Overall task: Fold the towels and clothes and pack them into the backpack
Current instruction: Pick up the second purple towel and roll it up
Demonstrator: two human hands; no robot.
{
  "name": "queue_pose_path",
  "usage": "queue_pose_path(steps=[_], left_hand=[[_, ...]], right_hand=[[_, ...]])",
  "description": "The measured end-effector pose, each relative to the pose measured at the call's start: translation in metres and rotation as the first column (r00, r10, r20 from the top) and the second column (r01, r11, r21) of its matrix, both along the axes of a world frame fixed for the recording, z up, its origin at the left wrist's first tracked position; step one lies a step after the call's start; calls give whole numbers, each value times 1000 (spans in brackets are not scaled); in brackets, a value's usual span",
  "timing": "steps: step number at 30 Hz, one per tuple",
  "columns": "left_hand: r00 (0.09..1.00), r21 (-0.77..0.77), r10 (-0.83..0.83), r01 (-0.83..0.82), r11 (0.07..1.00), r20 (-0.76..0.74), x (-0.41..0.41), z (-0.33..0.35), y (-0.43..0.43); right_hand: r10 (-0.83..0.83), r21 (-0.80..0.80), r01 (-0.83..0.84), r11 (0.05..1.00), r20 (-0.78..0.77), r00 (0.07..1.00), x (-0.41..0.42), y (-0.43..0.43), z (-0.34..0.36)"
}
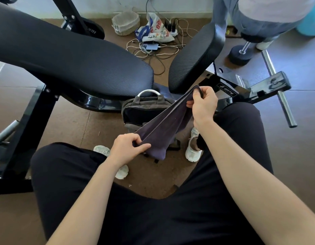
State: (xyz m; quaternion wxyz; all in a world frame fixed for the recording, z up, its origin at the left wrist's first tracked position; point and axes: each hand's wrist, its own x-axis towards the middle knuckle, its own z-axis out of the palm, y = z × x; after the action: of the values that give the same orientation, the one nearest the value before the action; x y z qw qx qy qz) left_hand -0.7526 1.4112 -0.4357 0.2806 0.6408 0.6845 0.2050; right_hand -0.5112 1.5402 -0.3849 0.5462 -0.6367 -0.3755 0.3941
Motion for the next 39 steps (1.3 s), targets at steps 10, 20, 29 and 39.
queue_pose_path(steps=[10,20,29,39], left_hand=[[987,141,-162,160,977,1,-1,5,-10],[876,-203,-288,224,953,-387,32,-25,3],[978,-49,-196,193,980,-73,43,-37,35],[968,238,-210,173,956,141,83,-25,37]], right_hand=[[-87,-155,71,985,-100,991,8,10,-14],[331,44,-328,944,-108,937,11,-2,6],[501,73,-499,864,-242,831,29,-6,15],[667,131,-654,745,-119,736,33,-13,23]])
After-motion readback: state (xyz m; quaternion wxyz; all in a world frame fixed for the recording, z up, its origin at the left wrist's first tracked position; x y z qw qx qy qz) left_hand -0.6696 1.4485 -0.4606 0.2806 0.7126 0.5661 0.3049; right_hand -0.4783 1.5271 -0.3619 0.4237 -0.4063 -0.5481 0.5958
